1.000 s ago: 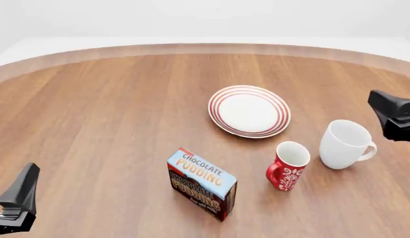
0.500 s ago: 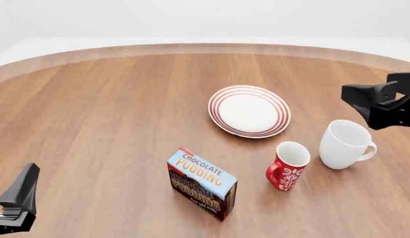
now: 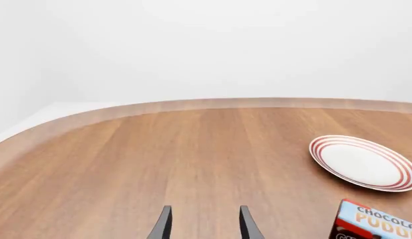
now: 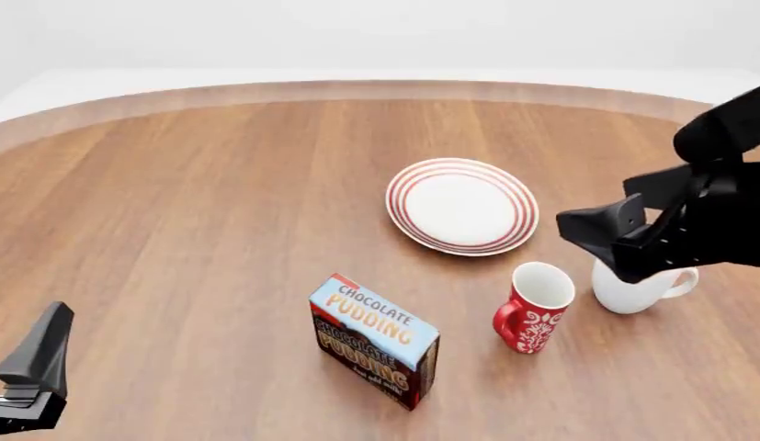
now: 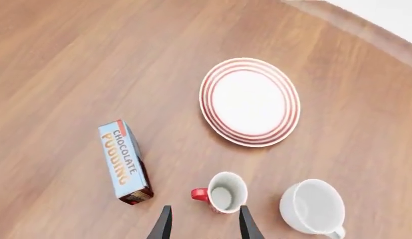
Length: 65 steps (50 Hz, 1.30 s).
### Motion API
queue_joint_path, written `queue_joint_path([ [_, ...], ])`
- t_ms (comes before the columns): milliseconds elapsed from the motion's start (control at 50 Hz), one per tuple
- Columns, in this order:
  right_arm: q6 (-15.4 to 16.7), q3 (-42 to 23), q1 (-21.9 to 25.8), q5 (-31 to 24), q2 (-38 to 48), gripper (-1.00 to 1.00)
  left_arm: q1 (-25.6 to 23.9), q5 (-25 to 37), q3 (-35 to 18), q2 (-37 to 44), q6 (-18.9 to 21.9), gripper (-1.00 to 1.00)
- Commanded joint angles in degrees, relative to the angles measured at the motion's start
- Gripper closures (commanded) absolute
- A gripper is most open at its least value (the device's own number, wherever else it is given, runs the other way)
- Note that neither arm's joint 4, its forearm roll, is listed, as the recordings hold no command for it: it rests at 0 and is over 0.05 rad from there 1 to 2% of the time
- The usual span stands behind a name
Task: Put the chocolate pudding to the right of the plate.
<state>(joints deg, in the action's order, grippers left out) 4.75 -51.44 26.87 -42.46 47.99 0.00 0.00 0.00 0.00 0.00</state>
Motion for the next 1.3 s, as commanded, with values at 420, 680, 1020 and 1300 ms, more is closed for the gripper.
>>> queue_joint_path([
  [420,-0.47,-3.14,8.98,-1.74,9.02,-1.0,0.0,0.0,0.0,0.0,0.0,-1.0],
  [680,0.01,-3.81,11.23,-0.64,13.37,-1.0,0.0,0.0,0.0,0.0,0.0,-1.0],
  [1020,-0.32,-1.65,16.1,0.81,17.72,-1.0,0.0,0.0,0.0,0.0,0.0,-1.0],
  [1300,-0.26,-1.45,17.12,0.97,18.33,-1.0,0.0,0.0,0.0,0.0,0.0,-1.0],
])
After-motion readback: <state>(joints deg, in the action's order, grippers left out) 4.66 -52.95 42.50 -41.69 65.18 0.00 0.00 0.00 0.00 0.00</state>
